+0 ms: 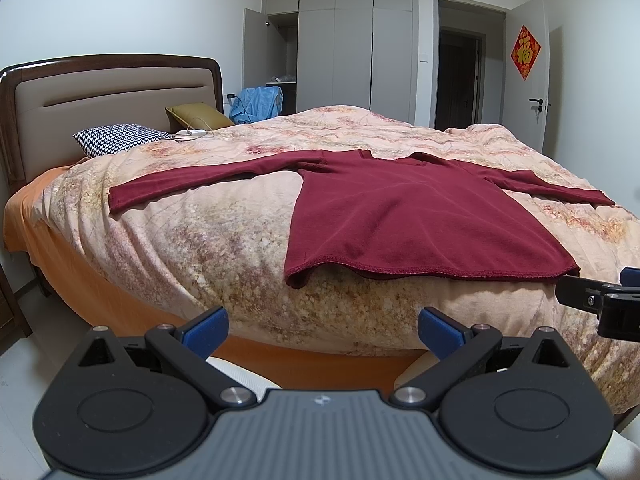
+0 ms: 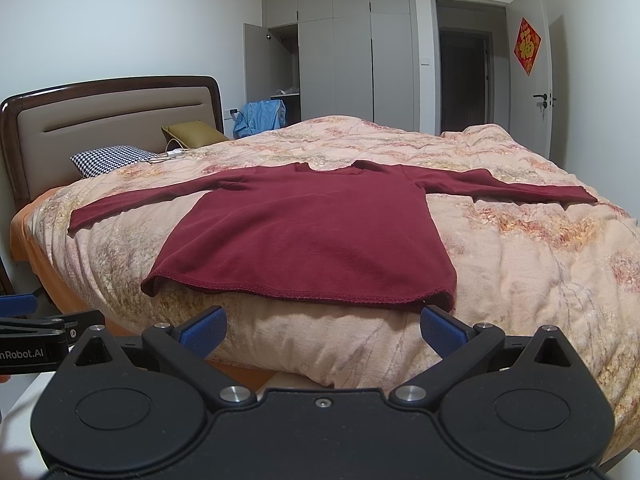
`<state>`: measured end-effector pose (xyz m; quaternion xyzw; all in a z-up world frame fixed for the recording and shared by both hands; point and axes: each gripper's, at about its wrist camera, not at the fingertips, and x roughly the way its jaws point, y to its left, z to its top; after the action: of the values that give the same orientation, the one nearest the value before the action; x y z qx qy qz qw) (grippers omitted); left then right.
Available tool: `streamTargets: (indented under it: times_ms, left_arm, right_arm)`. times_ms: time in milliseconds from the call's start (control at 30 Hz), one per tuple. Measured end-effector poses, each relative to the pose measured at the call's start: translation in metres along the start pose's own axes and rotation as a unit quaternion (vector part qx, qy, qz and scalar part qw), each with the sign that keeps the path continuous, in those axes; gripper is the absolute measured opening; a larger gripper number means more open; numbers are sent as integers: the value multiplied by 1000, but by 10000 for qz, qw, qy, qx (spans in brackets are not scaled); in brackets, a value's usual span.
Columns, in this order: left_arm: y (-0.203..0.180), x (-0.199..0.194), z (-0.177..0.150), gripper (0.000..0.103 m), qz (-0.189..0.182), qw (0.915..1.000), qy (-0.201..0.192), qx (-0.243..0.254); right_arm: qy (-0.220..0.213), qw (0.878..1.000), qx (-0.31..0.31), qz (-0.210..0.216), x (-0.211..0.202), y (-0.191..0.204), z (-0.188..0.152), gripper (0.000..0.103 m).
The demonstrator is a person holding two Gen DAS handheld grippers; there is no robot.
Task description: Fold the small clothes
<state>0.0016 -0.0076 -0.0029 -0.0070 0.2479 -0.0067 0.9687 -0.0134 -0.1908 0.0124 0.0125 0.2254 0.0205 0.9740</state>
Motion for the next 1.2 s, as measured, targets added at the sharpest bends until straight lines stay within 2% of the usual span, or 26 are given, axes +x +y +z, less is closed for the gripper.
streamTargets:
  times_ms: [100, 233, 333, 567, 800, 967, 1200]
  left_arm:
    - [-1, 1, 1, 103, -5, 10000, 69, 15]
    - [-4, 5, 8, 103, -65, 9997, 179, 143]
    - [-7, 10, 16, 103, -77, 9994, 253, 229]
    - [-11, 32, 47, 103, -103, 9989, 410, 184]
    - [-23, 67, 87, 103, 10, 9993, 346, 162]
    - [-41, 106, 112, 103, -66, 9989, 391, 249]
    - [-82, 173, 138, 103, -231, 9979, 430, 417]
  right_arm:
    - [116, 9997, 212, 92, 4, -7, 1, 103]
    - [238, 9956, 847, 322, 8, -33, 5, 103]
    - [178, 9954, 905, 255, 8, -43, 11, 103]
    - [89, 9935, 1112, -243, 26, -84, 27, 103]
    - [-2, 9872, 1224, -1021, 57, -137, 34, 103]
    - [-128, 9805, 1364, -1406, 78, -180, 35, 103]
    - [-418, 9726, 1555, -1676, 114, -248, 49, 103]
